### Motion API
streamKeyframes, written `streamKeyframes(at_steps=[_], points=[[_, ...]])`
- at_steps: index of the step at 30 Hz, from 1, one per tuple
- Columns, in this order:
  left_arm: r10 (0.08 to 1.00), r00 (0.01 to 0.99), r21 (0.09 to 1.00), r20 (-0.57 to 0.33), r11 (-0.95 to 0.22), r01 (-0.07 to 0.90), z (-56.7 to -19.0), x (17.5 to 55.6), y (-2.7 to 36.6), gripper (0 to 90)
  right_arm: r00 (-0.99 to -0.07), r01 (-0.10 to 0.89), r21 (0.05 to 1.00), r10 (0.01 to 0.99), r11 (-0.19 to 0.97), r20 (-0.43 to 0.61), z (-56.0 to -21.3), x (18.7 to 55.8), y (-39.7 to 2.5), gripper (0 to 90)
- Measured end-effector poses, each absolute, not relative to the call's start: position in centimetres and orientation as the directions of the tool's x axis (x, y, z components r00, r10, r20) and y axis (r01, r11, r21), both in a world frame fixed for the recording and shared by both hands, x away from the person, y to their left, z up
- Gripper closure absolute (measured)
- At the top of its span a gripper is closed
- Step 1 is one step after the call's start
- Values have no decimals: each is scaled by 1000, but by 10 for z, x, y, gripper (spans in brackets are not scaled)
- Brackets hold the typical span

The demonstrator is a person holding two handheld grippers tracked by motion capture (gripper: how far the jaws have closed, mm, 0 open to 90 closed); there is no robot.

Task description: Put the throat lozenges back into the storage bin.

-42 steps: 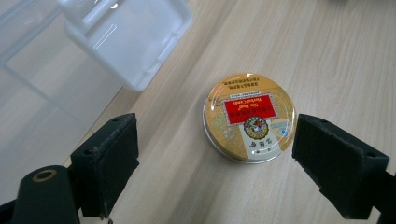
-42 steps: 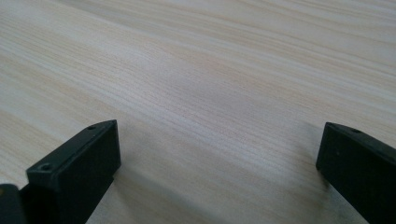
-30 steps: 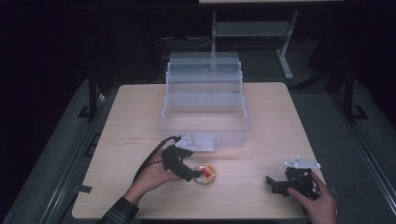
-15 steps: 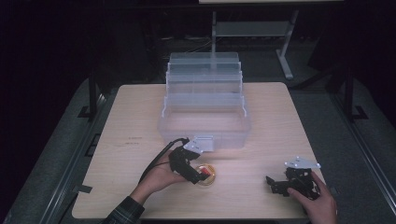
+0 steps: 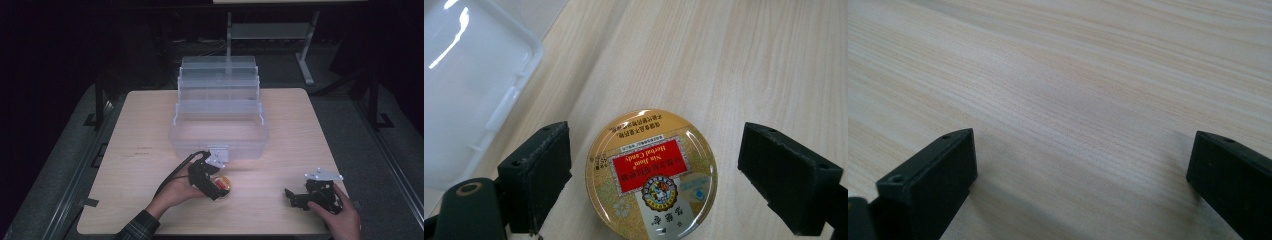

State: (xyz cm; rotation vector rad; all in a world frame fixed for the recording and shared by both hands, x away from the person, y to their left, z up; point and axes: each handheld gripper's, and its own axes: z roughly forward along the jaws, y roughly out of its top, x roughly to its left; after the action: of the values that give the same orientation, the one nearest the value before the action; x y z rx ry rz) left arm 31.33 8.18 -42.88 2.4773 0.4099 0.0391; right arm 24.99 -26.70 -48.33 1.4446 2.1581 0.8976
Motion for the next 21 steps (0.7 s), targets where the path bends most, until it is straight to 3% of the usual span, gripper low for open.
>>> streamKeyframes(at_steps=[21], points=[[283,958,527,-50,-807,266,-446,314,71,121,-391,669,695,920,263,29,-483,250,-267,0]])
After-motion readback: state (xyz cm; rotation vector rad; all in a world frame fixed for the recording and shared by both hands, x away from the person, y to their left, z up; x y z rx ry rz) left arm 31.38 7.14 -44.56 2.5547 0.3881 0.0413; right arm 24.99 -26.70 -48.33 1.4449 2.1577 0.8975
